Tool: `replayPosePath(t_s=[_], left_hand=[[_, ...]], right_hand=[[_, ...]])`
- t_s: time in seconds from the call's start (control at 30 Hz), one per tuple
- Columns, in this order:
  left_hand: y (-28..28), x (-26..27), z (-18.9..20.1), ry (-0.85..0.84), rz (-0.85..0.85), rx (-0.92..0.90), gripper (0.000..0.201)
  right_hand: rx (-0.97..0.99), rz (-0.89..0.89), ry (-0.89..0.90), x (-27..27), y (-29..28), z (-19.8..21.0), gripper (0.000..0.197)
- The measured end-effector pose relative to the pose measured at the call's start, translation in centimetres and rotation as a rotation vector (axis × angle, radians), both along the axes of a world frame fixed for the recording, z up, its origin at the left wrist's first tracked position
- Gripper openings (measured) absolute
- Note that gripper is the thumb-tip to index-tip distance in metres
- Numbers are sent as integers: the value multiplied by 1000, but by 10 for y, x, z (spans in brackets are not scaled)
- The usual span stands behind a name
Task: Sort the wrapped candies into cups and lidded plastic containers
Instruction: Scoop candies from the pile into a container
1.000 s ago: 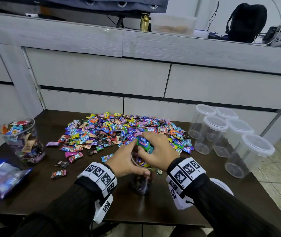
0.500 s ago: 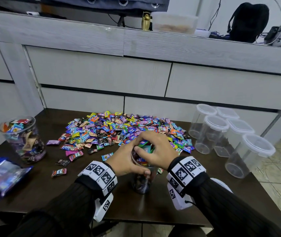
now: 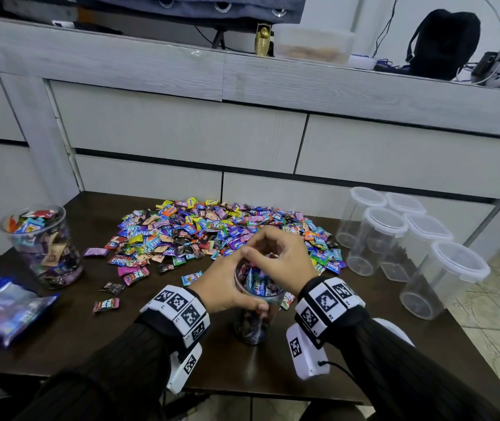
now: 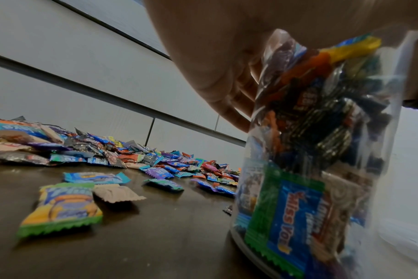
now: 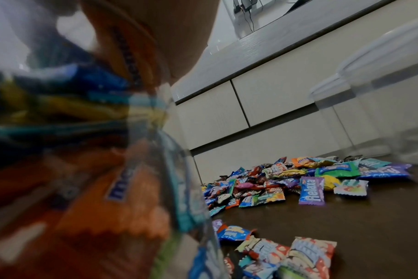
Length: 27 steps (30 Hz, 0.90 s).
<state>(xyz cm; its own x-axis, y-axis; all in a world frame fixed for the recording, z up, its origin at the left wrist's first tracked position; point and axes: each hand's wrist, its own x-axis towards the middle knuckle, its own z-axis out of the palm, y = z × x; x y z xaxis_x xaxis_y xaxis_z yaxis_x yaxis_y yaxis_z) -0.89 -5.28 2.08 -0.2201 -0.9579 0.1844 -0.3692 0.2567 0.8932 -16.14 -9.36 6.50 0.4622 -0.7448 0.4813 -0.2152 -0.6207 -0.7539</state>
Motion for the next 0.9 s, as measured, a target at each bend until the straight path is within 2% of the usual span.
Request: replayPosePath(t_s=[0.13,0.23,0.3,0.37,0.43,0.53,0.63,0.7,0.9], left_hand=[[1,-1,3,8,-16,2,89],[1,-1,4,2,-12,19,84],[1,0,3,-1,-9,32,83],[2,0,3,0,-4,35,83],[1,0,3,6,-8,44,83],[2,-1,5,-3,-7,42,82],[4,-1,5,-3,4,28,81],[4,-1,5,2,-1,35,79],[5,1,7,5,3,62,85]], right_hand=[[123,-9,-98,-1,-2,3,19],[116,-50,-132,-9,-3,10,16],[27,-45,-13,-18,-5,15,9],[30,39,156,-28,-6,22,7],[24,109,352,-35,-7,28,17],[-142,157,627,-34,-6,34,23],[-182,196,736,-22,-2,32,23],[-161,170,704,-19,-2,32,20],[-86,10,426,-35,-9,32,6]])
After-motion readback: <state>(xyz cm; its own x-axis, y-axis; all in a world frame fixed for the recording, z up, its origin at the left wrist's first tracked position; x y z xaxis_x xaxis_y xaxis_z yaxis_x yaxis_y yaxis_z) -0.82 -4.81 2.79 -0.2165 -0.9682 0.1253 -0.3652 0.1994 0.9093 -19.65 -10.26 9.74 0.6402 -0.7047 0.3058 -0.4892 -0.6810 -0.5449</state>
